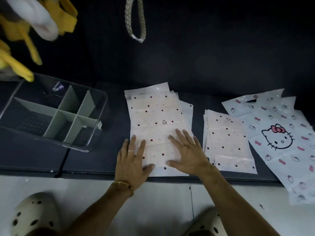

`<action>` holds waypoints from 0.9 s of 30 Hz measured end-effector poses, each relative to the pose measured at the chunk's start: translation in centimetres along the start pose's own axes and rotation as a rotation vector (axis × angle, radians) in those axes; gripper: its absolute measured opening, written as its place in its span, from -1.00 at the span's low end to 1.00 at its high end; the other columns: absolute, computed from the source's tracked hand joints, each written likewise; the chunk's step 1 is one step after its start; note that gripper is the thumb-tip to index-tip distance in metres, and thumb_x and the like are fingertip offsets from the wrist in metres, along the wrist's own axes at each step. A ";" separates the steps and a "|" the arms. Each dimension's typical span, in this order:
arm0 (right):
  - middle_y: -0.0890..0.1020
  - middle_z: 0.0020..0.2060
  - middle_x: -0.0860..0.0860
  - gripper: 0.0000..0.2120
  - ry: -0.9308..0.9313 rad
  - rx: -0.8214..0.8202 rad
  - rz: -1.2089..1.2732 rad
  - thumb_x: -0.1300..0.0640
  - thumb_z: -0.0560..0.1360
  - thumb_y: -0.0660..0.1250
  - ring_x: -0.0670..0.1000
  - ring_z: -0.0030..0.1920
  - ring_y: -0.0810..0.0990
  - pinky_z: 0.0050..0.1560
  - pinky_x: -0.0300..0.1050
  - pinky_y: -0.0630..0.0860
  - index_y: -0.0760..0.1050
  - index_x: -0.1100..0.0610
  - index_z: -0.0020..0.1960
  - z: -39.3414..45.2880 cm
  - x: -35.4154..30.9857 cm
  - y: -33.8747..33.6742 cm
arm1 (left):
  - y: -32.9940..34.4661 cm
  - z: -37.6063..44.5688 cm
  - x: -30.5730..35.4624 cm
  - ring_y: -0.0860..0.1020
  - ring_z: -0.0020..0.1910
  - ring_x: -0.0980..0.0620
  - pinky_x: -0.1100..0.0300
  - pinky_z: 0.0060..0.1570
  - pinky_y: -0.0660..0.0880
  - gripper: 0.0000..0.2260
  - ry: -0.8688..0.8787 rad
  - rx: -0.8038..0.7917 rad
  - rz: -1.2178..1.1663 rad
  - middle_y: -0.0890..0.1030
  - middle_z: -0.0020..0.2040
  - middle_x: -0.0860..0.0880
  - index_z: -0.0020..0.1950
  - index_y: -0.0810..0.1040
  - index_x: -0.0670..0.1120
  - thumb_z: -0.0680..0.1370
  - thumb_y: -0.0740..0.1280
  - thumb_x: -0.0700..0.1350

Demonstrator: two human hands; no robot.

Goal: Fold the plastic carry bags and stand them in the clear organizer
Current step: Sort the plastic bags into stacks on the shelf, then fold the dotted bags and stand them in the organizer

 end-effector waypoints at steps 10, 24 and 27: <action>0.49 0.33 -0.06 -0.67 -0.079 0.201 0.086 -0.04 0.63 0.11 0.02 0.30 0.39 0.29 -0.05 0.26 0.54 0.00 0.27 -1.2 -4.0 -1.6 | -1.1 1.3 1.1 -0.20 0.53 0.01 0.08 0.45 -0.30 -0.30 0.274 -0.101 0.069 -0.10 0.57 0.03 0.56 -0.03 0.07 0.52 0.16 0.29; 0.61 0.17 0.01 -0.39 -0.288 0.188 0.076 0.27 0.34 0.37 0.06 0.17 0.56 0.25 -0.09 0.40 0.39 0.07 0.38 -1.1 -19.6 -0.1 | -9.2 -3.9 -11.7 0.55 0.11 -0.14 0.03 0.11 0.50 -0.64 0.079 -0.003 -0.039 0.54 0.25 -0.08 0.32 0.44 -0.02 0.51 0.25 -0.18; 0.57 0.22 -0.04 -0.38 -0.275 0.195 0.158 0.32 0.35 0.29 0.01 0.21 0.53 0.28 -0.17 0.35 0.39 -0.01 0.38 0.7 -21.3 -0.2 | -9.4 -3.3 -14.4 0.47 0.26 -0.18 0.01 0.23 0.43 -0.67 0.012 -0.026 -0.069 0.30 0.48 -0.05 0.28 0.44 -0.06 0.51 0.22 -0.20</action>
Point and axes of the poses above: each hand's wrist, its own z-axis towards the middle knuckle, its own y-axis out of the palm, x = y × z, the point moved 10 cm from there along z, towards the middle knuckle
